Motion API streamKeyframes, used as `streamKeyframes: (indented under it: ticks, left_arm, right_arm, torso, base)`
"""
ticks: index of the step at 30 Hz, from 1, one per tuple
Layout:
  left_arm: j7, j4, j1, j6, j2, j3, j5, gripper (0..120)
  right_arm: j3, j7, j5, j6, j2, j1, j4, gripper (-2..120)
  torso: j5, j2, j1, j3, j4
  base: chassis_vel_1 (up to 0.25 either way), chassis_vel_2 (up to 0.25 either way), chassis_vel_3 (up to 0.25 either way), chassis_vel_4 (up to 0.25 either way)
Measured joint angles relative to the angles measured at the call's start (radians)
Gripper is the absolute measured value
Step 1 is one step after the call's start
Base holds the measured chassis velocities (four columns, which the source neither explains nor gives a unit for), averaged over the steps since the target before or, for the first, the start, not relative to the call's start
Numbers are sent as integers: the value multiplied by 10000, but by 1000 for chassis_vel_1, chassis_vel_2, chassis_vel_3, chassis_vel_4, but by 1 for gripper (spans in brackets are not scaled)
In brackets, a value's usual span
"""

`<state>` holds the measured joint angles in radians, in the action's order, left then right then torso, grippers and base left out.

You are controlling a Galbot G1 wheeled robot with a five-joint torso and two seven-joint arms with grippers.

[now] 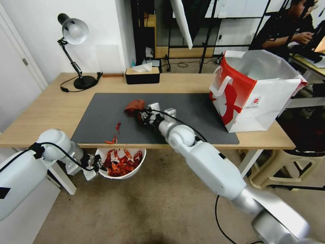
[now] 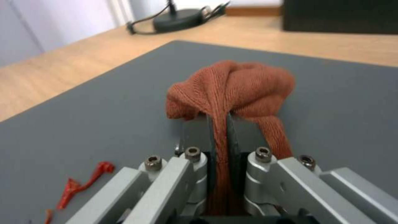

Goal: Sweep shrimp from table into container with towel, then put container into takeout bag.

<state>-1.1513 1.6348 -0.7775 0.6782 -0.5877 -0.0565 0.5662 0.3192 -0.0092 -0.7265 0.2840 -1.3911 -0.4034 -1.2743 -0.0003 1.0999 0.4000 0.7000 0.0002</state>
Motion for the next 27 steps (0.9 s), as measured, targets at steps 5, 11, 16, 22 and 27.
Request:
streamKeyframes:
  ticks: [5,11,16,22,27]
  left_arm:
    - [8,-5,25,0,23,-5,-1,0]
    - [12,-102,105,8,23,24,-1,0]
    - [25,-126,134,15,19,34,-1,0]
    - [61,-117,103,16,24,29,-3,0]
    - [84,-125,97,16,33,20,-3,0]
  right_arm:
    - [262,-592,-11,310,44,130,73,4]
    - [423,-1897,22,462,397,-233,-378,4]
    - [521,-2319,12,490,656,-471,-864,4]
    - [827,-2620,32,582,1216,-741,-1719,4]
    - [907,-2878,90,573,1542,-917,-2090,4]
  torso:
    - [-1,0,0,0,0]
    - [1,0,0,0,-4]
    - [3,0,0,0,-2]
    - [5,1,0,-1,-2]
    - [5,0,0,-1,-3]
  base:
    - [0,0,0,0]
    - [0,0,0,0]
    - [0,0,0,0]
    - [0,0,0,0]
    - [0,0,0,0]
